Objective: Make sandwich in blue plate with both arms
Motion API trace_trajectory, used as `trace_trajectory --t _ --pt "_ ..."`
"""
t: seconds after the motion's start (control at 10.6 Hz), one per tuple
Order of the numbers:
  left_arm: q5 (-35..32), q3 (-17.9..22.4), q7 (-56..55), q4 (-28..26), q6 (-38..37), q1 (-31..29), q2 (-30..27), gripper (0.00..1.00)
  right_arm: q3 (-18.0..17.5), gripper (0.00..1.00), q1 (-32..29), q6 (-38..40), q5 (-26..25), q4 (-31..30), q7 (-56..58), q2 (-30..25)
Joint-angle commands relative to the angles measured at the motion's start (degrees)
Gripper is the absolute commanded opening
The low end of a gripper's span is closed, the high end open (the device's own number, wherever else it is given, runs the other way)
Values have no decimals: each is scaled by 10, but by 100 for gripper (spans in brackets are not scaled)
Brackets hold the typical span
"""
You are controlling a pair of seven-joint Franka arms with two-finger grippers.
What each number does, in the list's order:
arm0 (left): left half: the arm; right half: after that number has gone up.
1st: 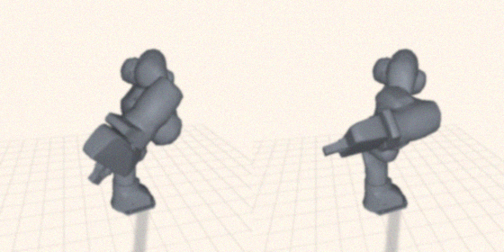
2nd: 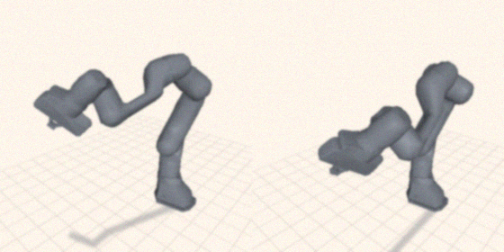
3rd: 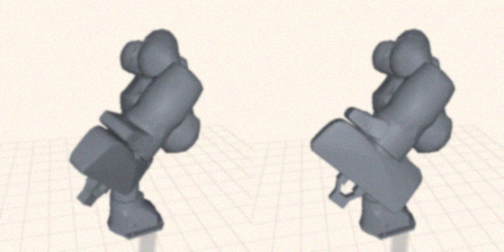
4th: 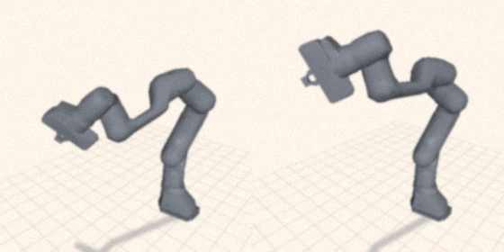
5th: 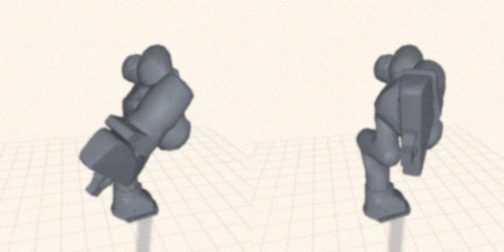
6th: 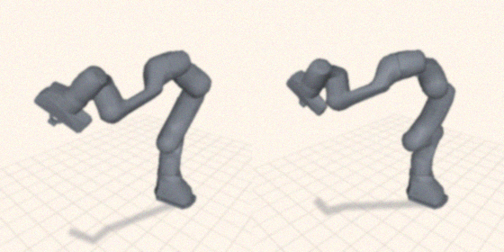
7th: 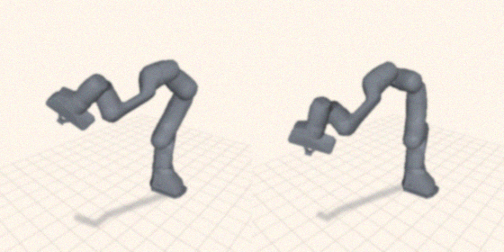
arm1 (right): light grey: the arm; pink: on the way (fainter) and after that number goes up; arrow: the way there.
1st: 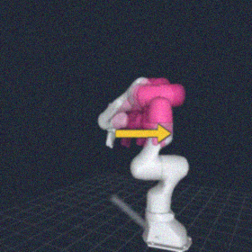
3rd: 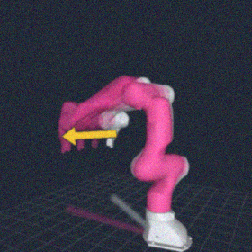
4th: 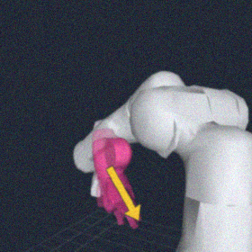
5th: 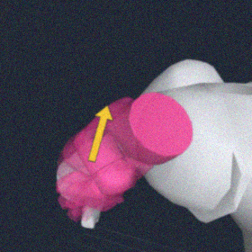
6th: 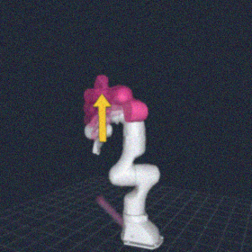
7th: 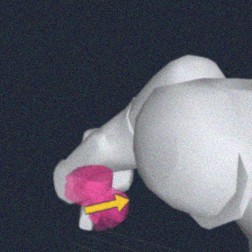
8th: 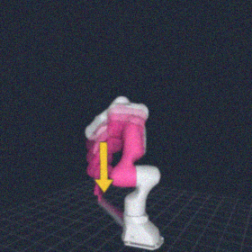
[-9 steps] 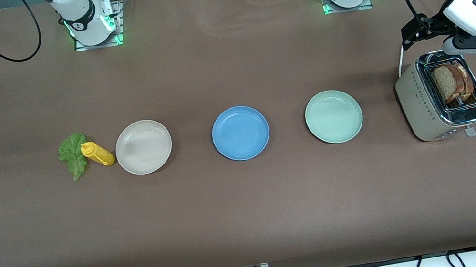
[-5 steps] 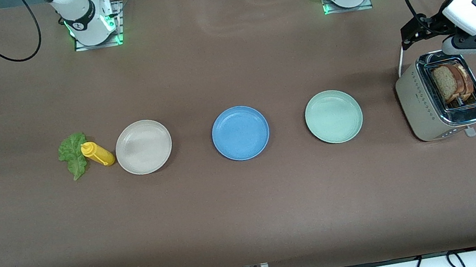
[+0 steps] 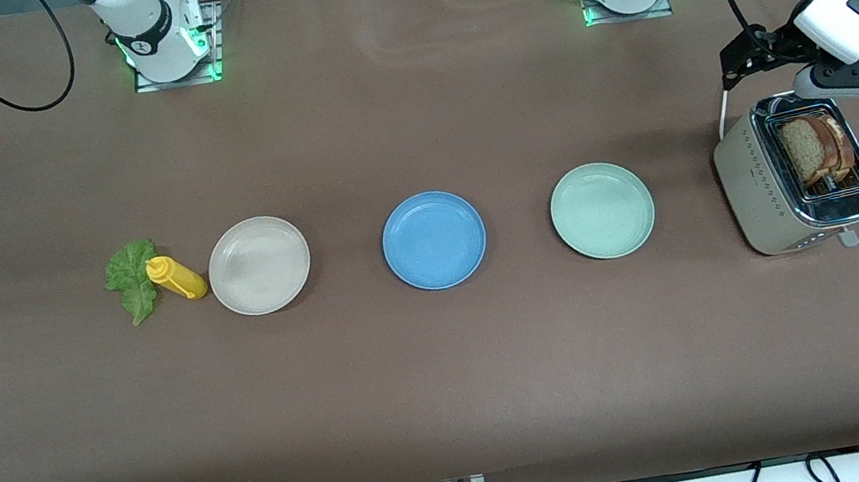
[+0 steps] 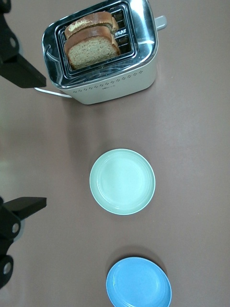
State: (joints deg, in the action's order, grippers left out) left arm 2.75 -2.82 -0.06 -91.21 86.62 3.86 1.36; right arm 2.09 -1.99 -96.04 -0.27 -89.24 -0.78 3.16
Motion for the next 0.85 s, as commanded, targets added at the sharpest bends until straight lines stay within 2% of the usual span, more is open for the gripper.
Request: trace_trajectory --t 0.0,0.56,0.75 --pt "-14 4 5 -5 -3 4 -9 100 -1 100 1 10 -1 9 5 -3" --pt "-17 6 8 -6 -3 0 -6 100 -1 100 1 10 -1 9 5 -3" --pt "-42 6 12 -6 -3 0 -7 100 0 100 1 10 -1 9 5 -3"
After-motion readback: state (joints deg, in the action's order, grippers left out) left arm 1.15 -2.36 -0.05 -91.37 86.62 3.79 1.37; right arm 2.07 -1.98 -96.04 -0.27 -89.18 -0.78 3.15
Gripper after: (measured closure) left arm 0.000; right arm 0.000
